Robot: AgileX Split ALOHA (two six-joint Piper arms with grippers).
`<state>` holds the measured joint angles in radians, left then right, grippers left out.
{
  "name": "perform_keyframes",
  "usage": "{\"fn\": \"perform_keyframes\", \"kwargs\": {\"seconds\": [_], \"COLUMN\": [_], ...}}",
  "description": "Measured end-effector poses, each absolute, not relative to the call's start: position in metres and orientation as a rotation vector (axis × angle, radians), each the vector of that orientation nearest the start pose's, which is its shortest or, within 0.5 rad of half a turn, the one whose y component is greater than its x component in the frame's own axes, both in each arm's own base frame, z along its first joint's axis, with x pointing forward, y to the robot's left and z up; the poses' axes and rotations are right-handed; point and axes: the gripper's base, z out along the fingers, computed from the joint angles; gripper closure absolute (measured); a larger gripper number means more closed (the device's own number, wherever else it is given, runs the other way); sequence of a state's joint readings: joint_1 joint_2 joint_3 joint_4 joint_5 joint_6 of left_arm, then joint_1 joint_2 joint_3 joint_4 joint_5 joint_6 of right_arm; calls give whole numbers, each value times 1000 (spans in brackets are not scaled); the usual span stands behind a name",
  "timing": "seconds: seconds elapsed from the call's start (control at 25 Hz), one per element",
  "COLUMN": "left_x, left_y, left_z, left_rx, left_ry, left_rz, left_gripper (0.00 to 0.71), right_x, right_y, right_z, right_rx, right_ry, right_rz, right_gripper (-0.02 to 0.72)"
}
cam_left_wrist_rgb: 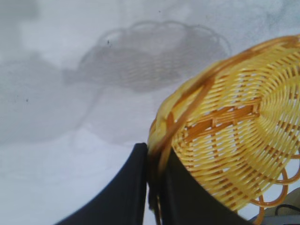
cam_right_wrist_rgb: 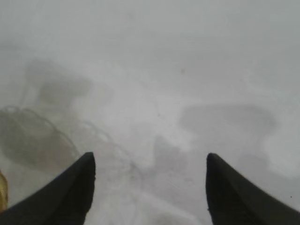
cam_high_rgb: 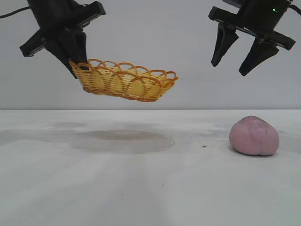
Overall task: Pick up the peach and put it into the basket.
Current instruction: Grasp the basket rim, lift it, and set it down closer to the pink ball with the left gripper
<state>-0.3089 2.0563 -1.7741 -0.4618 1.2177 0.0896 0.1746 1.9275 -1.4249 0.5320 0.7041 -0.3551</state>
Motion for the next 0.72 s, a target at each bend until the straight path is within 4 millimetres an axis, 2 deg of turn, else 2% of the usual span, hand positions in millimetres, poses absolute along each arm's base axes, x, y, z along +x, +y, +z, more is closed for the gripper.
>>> {"fn": "perform_keyframes", "kwargs": {"seconds": [0.12, 0.28, 0.44, 0.56, 0.72], "left_x": [393, 376, 347, 329, 316], "left_y": [-173, -167, -153, -145, -141], "left_z": [252, 240, 227, 225, 206], "left_rx": [410, 341, 224, 108, -49], "left_ry": [2912, 2881, 2814, 2721, 2697], "left_rz": [-669, -643, -622, -642, -680], "left_gripper": [710, 710, 710, 710, 710], "right_x": [405, 405, 405, 405, 405], "right_y": [102, 102, 102, 102, 102], "right_z": [219, 219, 219, 219, 219], "right_rx": [-258, -258, -258, -258, -258], "right_ry": [2603, 2602, 2602, 2602, 2602], "right_rz": [522, 521, 521, 521, 521], "right_gripper": [286, 286, 286, 286, 286]}}
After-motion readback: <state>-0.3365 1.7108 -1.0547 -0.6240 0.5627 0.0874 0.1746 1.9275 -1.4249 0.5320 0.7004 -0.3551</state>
